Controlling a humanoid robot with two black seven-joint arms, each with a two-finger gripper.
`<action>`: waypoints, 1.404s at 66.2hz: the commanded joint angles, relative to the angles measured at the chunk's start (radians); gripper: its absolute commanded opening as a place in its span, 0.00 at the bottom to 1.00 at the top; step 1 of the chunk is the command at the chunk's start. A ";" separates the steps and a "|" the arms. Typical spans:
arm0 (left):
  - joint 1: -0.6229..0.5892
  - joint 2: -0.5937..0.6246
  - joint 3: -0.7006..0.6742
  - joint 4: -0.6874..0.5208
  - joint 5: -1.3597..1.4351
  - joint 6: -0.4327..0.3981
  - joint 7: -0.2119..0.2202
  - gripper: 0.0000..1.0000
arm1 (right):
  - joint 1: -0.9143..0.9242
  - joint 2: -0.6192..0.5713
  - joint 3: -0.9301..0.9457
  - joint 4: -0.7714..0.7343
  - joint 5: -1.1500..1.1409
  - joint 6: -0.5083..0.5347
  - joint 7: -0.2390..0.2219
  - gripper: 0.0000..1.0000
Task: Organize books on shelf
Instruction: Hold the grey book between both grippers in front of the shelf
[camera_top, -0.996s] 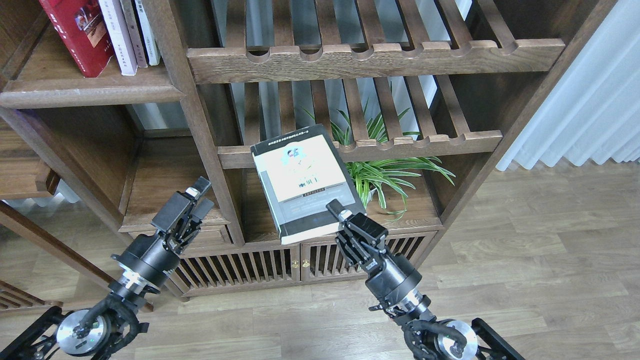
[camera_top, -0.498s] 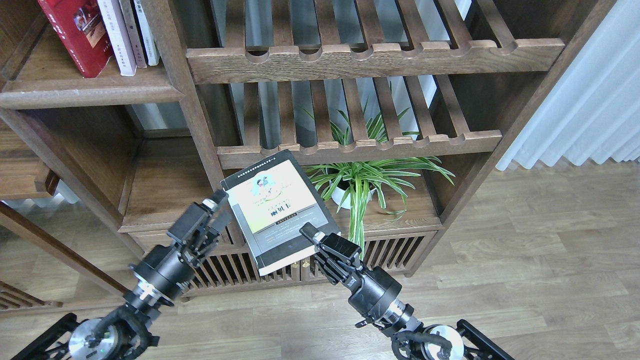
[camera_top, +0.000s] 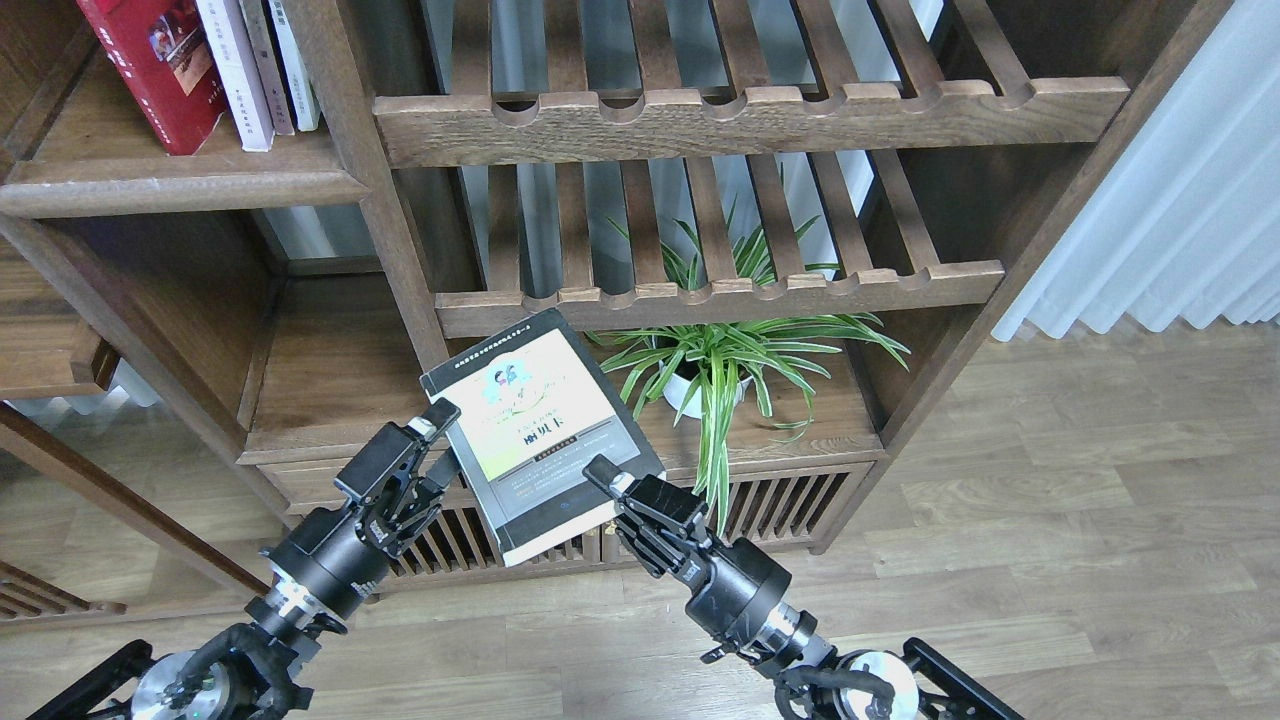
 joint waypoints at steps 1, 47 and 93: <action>-0.003 0.000 0.009 0.000 -0.026 0.000 0.046 0.92 | -0.003 0.000 -0.018 0.003 0.000 0.000 -0.014 0.05; -0.006 0.000 0.033 0.007 -0.032 0.000 0.057 0.75 | -0.005 0.000 -0.027 0.011 0.002 0.000 -0.017 0.05; -0.018 -0.001 0.056 0.010 -0.026 0.000 0.057 0.12 | 0.000 0.000 -0.027 0.011 -0.001 0.000 -0.018 0.05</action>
